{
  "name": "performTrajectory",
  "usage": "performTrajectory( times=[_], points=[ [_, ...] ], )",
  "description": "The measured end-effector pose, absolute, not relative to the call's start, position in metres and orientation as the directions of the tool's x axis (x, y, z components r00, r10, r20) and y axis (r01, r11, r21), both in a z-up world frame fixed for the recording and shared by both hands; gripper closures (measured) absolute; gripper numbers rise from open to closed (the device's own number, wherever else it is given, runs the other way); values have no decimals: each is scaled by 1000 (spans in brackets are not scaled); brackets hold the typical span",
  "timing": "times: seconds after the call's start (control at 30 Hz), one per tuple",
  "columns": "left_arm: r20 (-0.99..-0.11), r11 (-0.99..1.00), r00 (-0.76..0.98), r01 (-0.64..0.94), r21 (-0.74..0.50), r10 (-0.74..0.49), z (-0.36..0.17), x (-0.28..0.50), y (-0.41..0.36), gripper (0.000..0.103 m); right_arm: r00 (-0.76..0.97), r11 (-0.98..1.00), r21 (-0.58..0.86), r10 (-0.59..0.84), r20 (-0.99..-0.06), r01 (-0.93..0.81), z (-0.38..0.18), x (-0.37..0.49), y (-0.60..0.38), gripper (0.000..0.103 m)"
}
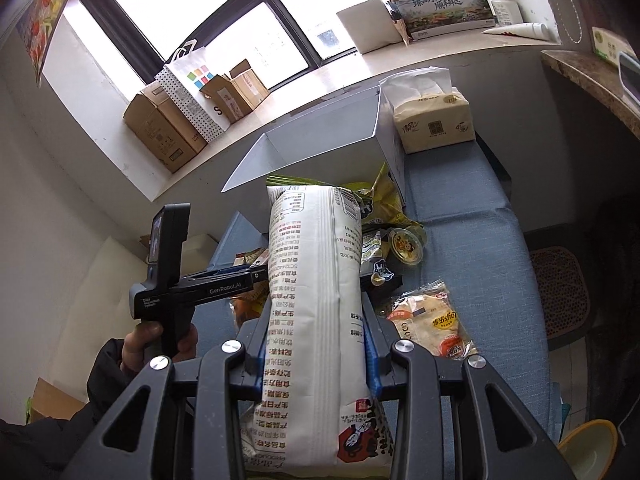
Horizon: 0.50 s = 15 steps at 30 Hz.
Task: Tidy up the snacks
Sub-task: 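Carry both packs into the white box and open both tools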
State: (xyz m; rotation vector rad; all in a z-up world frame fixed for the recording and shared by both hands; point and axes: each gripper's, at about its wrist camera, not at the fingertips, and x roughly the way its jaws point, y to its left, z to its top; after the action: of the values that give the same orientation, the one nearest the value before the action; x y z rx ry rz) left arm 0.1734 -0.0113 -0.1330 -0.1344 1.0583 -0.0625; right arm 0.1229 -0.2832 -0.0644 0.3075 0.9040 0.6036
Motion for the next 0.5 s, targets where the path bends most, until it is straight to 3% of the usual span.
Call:
performTrajectory(
  times=[0.27,0.5],
  points=[
    [-767,987,627,11,-163,-134,-81,112,5,47,473,792,475,610,-635,-383,-62,122,-271,64],
    [-683,988,719,29,-149,-124,-21,127,17,47,517,797,444,604,-607,-410,-45,152,-251,64]
  ],
)
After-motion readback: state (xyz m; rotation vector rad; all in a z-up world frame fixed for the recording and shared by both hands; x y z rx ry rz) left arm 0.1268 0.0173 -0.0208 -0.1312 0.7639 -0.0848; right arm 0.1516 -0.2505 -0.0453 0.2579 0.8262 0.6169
